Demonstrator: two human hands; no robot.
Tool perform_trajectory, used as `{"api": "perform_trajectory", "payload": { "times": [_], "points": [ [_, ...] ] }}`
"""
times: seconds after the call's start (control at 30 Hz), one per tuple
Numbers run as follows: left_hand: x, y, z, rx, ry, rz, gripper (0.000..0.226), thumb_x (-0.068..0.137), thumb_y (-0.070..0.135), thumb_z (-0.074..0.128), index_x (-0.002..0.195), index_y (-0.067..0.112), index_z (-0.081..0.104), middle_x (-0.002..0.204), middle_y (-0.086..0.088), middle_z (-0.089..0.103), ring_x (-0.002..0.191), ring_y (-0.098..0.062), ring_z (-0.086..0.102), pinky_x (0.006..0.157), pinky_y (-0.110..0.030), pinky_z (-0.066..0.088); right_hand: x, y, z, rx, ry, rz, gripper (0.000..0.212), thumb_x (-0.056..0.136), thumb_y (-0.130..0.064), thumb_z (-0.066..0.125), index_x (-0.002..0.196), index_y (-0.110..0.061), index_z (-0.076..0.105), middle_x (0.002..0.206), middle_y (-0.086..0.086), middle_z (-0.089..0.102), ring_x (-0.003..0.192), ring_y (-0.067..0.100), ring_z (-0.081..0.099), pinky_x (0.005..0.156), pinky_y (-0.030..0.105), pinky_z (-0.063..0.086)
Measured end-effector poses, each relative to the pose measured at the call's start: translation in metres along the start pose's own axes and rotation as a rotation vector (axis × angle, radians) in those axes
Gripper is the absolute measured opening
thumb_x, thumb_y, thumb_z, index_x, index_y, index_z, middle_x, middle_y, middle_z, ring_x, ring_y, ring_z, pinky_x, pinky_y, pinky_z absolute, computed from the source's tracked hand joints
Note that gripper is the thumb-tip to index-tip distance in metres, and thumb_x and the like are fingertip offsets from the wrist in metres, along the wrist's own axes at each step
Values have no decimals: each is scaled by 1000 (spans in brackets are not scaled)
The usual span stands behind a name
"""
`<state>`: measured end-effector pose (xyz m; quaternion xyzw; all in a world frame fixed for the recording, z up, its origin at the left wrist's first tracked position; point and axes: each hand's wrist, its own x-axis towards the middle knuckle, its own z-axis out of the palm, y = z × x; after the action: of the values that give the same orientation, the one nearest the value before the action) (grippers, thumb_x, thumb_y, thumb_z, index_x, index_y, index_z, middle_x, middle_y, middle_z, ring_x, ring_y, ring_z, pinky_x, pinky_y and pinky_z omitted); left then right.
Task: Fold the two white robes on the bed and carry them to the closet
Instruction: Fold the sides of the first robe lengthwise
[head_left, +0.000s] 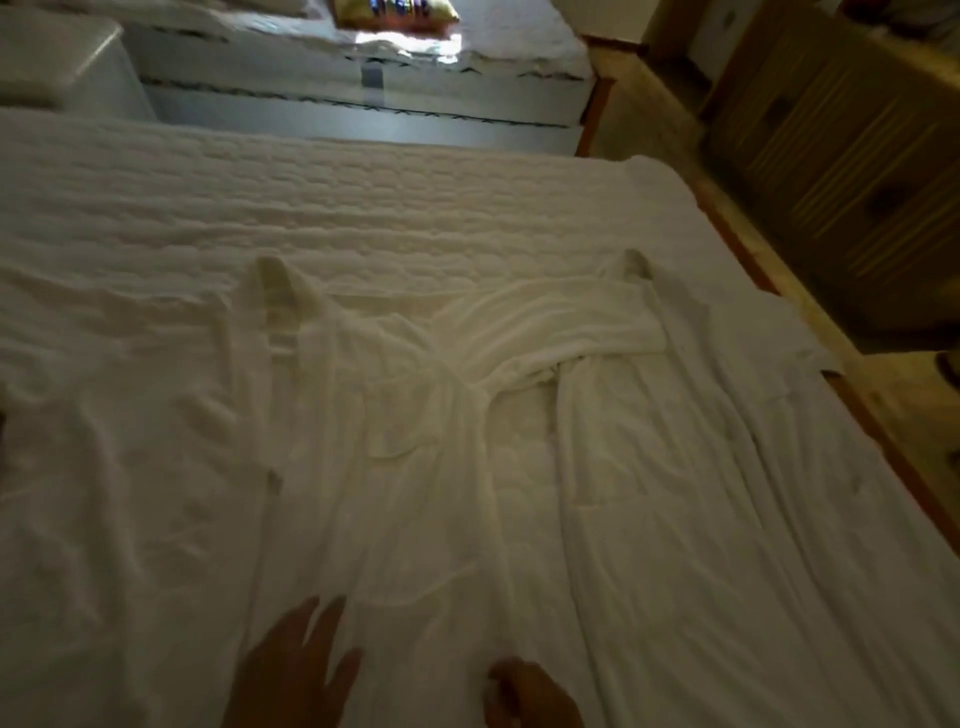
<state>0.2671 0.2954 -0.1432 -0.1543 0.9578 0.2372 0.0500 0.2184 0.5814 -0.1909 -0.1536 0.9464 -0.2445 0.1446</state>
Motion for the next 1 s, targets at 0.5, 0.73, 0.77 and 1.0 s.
{"api": "perform_trajectory", "payload": {
  "times": [0.5, 0.73, 0.77, 1.0],
  "points": [
    [315, 107, 46, 258, -52, -234, 90, 59, 96, 4, 143, 65, -13, 169, 1, -3, 148, -46, 10, 110, -66, 24, 421, 119, -224, 1082, 392, 669, 56, 78, -55, 74, 109, -10, 64, 105, 13, 69, 95, 30, 69, 90, 49, 58],
    [330, 105, 35, 329, -228, -339, 104, 33, 106, -9, 129, 71, -33, 166, 10, -15, 150, -40, 6, 111, -61, 25, 459, 116, -229, 1380, 542, 836, 38, 95, -58, 54, 112, -25, 62, 111, 2, 58, 99, 27, 63, 73, 26, 44],
    [330, 106, 30, 326, -276, -348, 106, 33, 107, -7, 130, 71, -30, 166, 10, -15, 150, -40, 6, 111, -62, 25, 460, 117, -229, 1254, 543, 855, 47, 90, -57, 63, 121, -22, 59, 116, 0, 56, 96, 23, 62, 73, 27, 43],
    [356, 143, -16, -42, -145, -365, 97, 72, 94, 2, 139, 41, 47, 150, -6, 42, 140, -31, 38, 114, -57, 26, 466, 22, -271, 1363, 609, 550, 38, 90, -24, 70, 125, -12, 65, 117, -3, 68, 98, 13, 67, 80, 25, 58]
  ]
}}
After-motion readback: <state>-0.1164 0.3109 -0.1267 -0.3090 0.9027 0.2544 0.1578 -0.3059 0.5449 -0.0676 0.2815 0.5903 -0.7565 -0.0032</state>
